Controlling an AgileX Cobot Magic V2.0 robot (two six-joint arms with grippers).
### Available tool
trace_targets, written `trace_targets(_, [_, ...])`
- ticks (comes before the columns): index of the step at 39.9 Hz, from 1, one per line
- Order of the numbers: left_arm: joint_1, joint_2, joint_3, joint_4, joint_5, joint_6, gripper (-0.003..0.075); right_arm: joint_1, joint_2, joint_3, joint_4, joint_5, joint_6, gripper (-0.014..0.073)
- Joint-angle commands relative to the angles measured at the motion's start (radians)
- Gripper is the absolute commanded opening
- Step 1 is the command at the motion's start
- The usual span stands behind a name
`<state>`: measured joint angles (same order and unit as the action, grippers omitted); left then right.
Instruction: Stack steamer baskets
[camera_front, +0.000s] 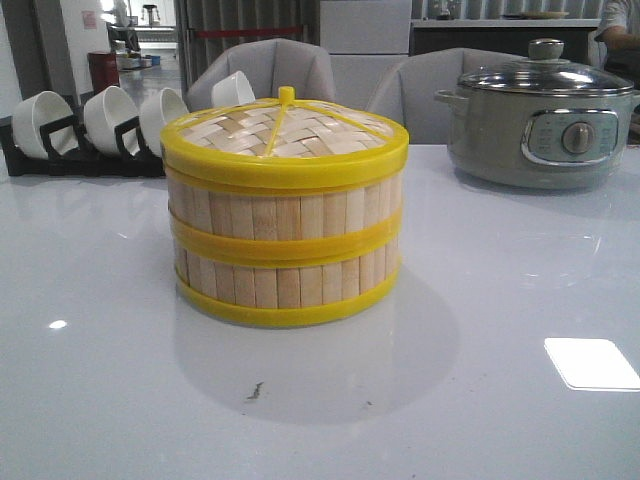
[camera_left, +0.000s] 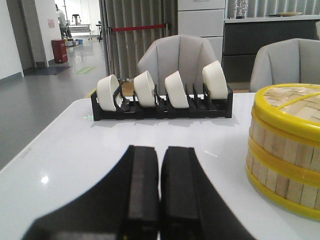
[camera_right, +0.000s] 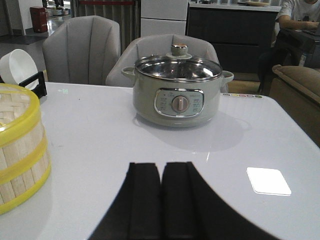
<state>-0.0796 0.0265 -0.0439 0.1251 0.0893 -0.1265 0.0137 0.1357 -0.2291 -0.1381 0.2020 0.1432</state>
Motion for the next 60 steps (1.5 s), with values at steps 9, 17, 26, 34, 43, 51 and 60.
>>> trace_targets(9, [-0.007,-0.047,0.05,-0.033,-0.039,-0.002,0.0094,-0.005,0.01,-0.028,-0.016,-0.089,-0.009,0.0077])
trace_targets(17, [-0.007,-0.045,0.05,-0.032,-0.043,-0.002,0.0094,-0.005,0.01,-0.028,-0.016,-0.089,-0.009,0.0077])
trace_targets(26, [-0.005,-0.043,0.05,-0.032,-0.08,-0.002,0.0094,-0.005,0.01,-0.028,-0.016,-0.089,-0.009,0.0077])
trace_targets(34, [-0.005,-0.043,0.05,-0.028,-0.089,-0.002,0.0094,-0.005,0.01,-0.028,-0.016,-0.089,-0.009,0.0077])
trace_targets(43, [-0.005,-0.043,0.05,0.007,-0.089,-0.002,0.0094,-0.005,0.01,-0.028,-0.016,-0.089,-0.009,0.0077])
trace_targets(51, [-0.005,-0.043,0.05,0.007,-0.089,-0.002,0.0094,-0.005,0.01,-0.028,-0.016,-0.089,-0.009,0.0077])
trace_targets(60, [-0.005,-0.043,0.05,0.007,-0.089,-0.002,0.0094,-0.005,0.01,-0.028,-0.016,-0.089,-0.009,0.0077])
